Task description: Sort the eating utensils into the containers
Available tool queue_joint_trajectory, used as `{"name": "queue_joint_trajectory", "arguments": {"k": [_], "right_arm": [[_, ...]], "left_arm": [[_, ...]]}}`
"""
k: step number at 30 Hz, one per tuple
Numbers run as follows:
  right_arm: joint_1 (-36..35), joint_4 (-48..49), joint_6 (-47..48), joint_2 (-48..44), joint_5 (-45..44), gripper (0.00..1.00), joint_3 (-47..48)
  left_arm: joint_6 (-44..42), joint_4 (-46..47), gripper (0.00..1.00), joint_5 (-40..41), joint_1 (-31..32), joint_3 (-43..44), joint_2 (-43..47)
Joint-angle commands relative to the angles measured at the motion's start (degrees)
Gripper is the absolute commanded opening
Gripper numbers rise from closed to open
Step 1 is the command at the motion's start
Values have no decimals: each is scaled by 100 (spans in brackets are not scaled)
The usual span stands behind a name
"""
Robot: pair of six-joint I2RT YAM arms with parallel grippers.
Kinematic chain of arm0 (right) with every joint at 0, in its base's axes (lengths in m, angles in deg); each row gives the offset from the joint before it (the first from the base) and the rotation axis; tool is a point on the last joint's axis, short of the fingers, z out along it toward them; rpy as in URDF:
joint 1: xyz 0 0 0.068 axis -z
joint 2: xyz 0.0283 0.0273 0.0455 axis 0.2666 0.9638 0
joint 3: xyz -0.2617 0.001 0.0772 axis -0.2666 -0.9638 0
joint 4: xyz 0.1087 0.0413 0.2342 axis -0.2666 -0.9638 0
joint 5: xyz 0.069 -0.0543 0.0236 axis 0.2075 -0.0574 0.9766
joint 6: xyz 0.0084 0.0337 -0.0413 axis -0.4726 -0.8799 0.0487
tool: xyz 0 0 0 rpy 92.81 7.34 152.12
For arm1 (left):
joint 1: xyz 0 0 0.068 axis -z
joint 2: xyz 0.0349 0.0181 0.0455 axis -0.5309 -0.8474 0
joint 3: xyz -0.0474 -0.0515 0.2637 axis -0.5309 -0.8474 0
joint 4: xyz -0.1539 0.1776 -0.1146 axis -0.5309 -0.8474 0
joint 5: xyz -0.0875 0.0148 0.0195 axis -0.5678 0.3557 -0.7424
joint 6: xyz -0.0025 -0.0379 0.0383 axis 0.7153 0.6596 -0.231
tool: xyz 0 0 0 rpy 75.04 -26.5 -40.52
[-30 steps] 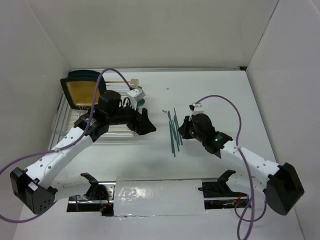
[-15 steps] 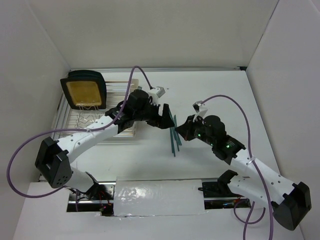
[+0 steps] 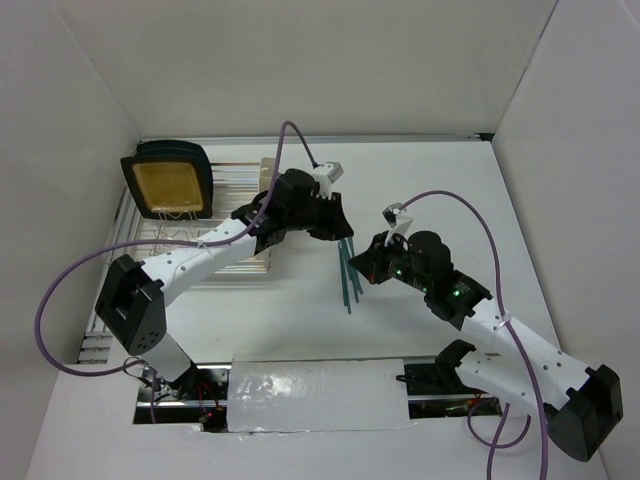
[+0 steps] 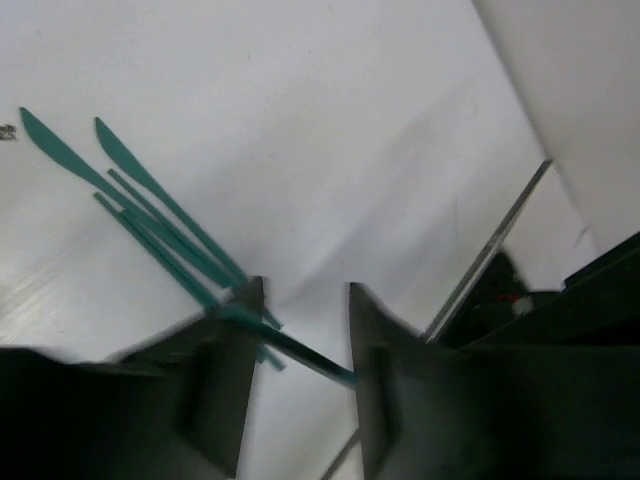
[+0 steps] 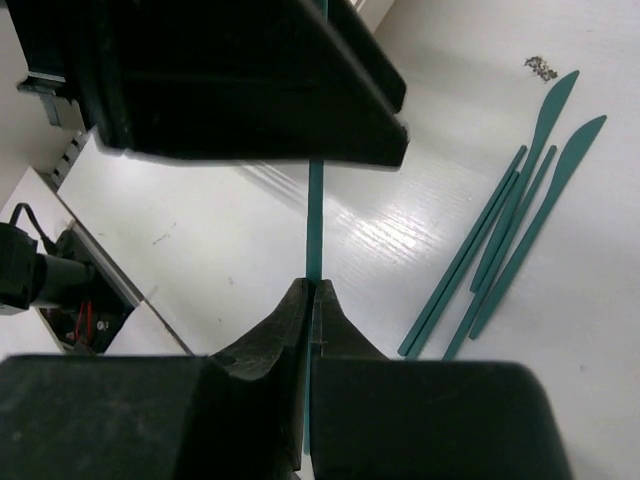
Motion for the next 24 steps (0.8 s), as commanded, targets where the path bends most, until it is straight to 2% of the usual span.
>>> {"name": "queue_joint_trajectory", "arguments": {"k": [1, 3, 4, 5, 6, 7, 9, 10, 12, 13, 14, 17, 19, 20, 23, 24], "right_arm": [[4, -37, 130, -70, 31, 0, 268], [13, -90, 112, -114, -109, 0, 329], [-5, -160, 95, -106, -162, 2, 329], [21, -300, 42, -106, -215, 8, 425], [30, -414, -28, -53, -381, 14, 496], [13, -537, -46, -27, -461, 31, 705], [13, -1011, -107, 35, -767, 49, 987], [21, -1196, -160, 26, -891, 66, 1302], [21, -1644, -213, 79, -1120, 80, 1646], [21, -1750, -230, 79, -1199, 93, 1961], [21, -1908, -283, 114, -1287, 100, 2121], [30, -2111, -284, 193, -1682, 100, 2683], [21, -2287, -196, 385, -2025, 100, 3017], [30, -2287, -152, 491, -2122, 100, 3088], [30, -2340, -55, 808, -2447, 100, 3142], [39, -2288, -46, 878, -2500, 100, 3142]], "left_arm": [[-117, 241, 23, -304, 36, 378, -94], [-109, 118, 15, -401, 37, 501, -190], [-117, 92, 4, -402, 36, 519, -199], [-161, 83, 0, -384, 63, 520, -190], [-214, 74, 0, -349, 63, 580, -199], [-379, 22, 0, -219, 54, 633, -199], [-879, -198, 0, 10, 37, 931, -173], [-1039, -199, 0, 177, 36, 1054, -173], [-1399, -260, 0, 240, -112, 1327, -120], [-1488, -339, 0, 240, -209, 1633, -68], [-1636, -365, 0, 170, -358, 1784, -67], [-1717, -392, 0, -216, -832, 2469, -23], [-1848, -392, 0, -567, -1393, 3038, -32], [-1849, -322, 0, -656, -1396, 3207, -41], [-2094, 64, 0, -692, -1904, 3437, 213], [-2104, 187, 0, -605, -2315, 3437, 205]]}}
